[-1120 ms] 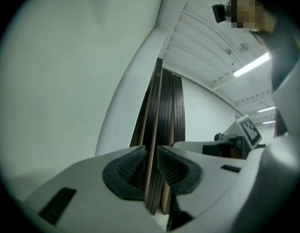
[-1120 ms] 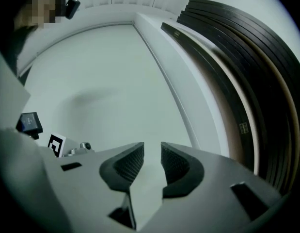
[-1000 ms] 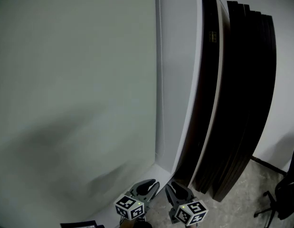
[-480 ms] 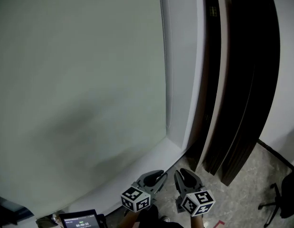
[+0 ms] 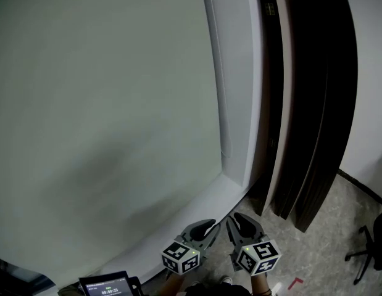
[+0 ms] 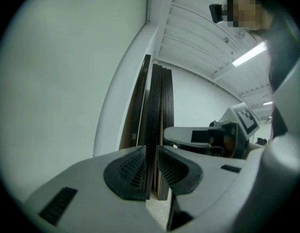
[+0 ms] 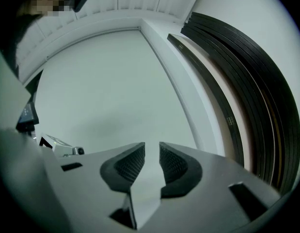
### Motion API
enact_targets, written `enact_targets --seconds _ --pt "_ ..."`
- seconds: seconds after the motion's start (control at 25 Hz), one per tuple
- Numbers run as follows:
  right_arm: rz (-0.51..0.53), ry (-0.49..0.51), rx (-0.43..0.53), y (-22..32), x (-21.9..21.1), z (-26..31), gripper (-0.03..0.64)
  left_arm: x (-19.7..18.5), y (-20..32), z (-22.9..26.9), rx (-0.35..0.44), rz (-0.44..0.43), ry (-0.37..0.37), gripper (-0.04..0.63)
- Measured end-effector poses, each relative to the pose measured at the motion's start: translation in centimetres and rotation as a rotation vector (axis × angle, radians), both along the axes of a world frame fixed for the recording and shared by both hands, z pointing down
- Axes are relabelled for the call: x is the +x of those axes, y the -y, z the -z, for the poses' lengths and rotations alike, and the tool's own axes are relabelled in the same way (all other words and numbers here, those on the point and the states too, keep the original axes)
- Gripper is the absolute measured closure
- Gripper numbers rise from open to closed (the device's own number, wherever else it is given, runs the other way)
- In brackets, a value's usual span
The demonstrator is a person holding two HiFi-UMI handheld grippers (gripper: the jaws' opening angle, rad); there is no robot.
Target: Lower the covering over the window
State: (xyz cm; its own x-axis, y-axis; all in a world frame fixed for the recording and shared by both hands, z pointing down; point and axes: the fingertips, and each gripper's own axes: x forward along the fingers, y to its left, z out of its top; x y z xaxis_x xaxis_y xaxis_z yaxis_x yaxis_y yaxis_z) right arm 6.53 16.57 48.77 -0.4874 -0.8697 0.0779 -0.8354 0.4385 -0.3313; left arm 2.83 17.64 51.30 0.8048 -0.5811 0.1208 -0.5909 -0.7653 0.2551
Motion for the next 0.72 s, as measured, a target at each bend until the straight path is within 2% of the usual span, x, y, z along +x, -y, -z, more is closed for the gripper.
enact_targets --seconds 0.28,0.48,0.72 --pt "-0.003 -0.022 -0.003 -0.8 -4.4 -0.1 0.529 -4.5 -1.4 0.0 -0.002 0.002 0.011 0.524" --pt "0.009 -0.051 -0.018 -2.0 -9.3 -0.1 0.529 -9.4 -2.6 0.6 -0.001 0.011 -0.007 0.525" --pt "-0.008 -0.057 -0.030 -3.6 -11.3 -1.2 0.529 -11.6 -3.9 -0.3 -0.002 -0.007 -0.009 0.525"
